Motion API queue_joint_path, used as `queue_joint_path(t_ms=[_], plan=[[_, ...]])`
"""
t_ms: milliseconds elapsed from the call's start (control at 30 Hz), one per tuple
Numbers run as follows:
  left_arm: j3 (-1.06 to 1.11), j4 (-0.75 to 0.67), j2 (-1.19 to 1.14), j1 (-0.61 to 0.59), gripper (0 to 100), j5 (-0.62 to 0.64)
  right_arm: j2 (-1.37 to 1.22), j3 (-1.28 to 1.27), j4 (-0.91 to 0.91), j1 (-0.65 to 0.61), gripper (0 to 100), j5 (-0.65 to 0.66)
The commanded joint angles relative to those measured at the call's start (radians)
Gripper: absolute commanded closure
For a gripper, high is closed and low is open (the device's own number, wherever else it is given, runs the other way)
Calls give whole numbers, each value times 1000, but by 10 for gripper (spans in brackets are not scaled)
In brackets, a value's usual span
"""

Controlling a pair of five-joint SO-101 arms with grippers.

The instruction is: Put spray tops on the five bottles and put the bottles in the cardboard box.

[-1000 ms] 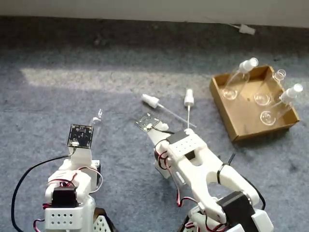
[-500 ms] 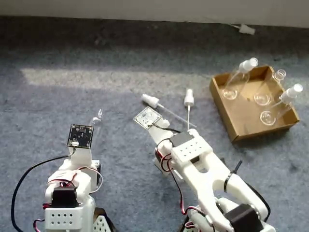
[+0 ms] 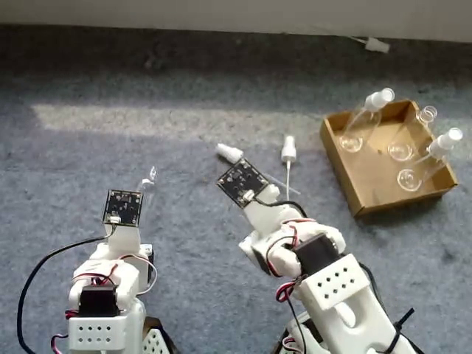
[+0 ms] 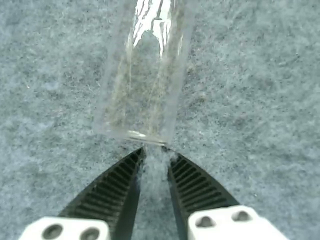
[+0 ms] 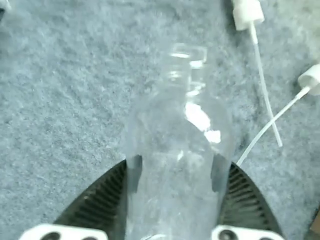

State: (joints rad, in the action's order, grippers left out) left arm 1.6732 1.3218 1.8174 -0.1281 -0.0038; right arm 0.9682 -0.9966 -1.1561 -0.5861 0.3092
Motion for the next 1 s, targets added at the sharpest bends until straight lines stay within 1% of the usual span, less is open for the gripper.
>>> queue_joint_path(t_ms=[0, 267, 400, 600, 767, 967], plan=[[21, -8, -15, 19, 995, -5, -21, -13, -1, -8, 831, 6], [21, -8, -15, 19, 995, -5, -292, -7, 90, -8, 831, 3], [21, -8, -15, 19, 995, -5, -424, -7, 173, -10, 831, 2], [21, -8, -15, 15, 995, -6, -559, -7, 219, -10, 827, 6], [21, -8, -15, 15, 995, -8, -634, 51, 213, -10, 728, 6], [22, -8, -16, 15, 995, -9, -642, 91, 209, -15, 707, 8]])
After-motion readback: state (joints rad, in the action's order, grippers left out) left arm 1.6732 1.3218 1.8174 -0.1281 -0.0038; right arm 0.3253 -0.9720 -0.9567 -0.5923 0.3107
